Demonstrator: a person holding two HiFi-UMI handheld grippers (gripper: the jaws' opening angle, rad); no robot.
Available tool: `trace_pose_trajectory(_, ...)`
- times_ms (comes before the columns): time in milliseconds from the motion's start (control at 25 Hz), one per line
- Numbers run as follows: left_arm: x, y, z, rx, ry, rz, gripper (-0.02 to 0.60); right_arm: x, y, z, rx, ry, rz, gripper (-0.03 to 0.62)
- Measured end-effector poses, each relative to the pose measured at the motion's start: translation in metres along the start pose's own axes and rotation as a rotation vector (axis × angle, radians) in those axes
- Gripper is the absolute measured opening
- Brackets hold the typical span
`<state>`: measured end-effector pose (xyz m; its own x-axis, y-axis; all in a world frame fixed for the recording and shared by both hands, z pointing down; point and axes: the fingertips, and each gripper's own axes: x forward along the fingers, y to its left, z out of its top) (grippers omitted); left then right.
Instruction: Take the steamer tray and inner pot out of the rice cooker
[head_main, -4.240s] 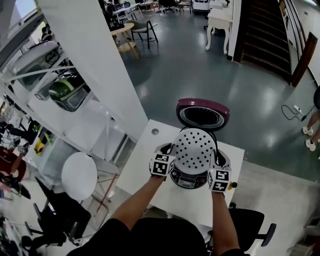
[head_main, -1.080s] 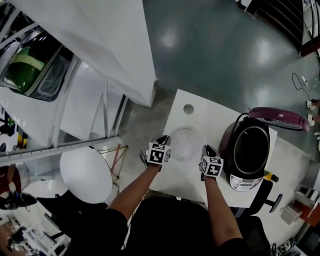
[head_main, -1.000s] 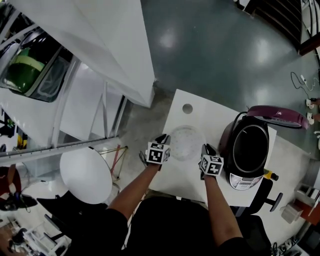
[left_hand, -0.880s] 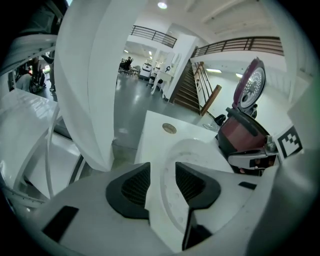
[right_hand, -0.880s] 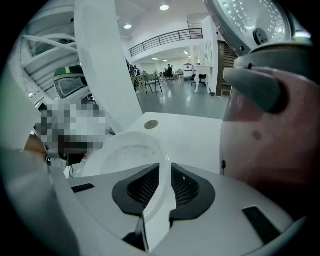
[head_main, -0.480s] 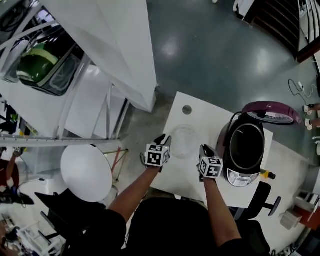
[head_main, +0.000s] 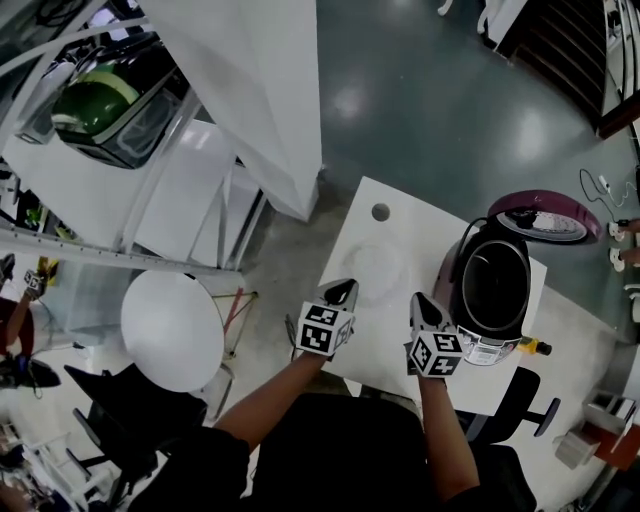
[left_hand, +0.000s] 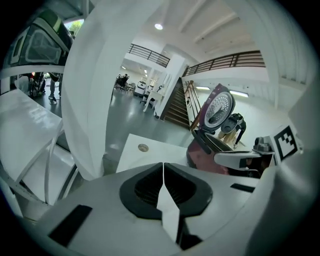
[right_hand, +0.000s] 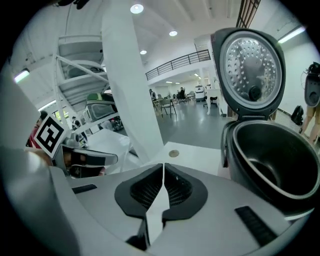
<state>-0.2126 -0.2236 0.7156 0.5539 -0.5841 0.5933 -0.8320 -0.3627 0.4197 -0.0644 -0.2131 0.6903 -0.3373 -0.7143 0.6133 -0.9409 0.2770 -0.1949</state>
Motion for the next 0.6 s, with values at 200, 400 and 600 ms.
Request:
trace_pose_trajectory(200,-0.001,-0.054,0.005,0.022,-0.053,-0.083,0.008,-0.037,-0.006,0.021,-0.033,-0.102,-0.012,0.009)
trace_pose_trajectory(400,0.014,-0.115,0.004,0.054,-0.072,-0.152,0.008,-0.077,-0.042,0.026,0.031,-0.184,-0.011,0.006)
trace_pose_trajectory(600,0.027,-0.153,0.013,0.063,-0.094,-0.133,0.008,-0.119,-0.074,0.042,0.096,-0.246,0.036,0.006)
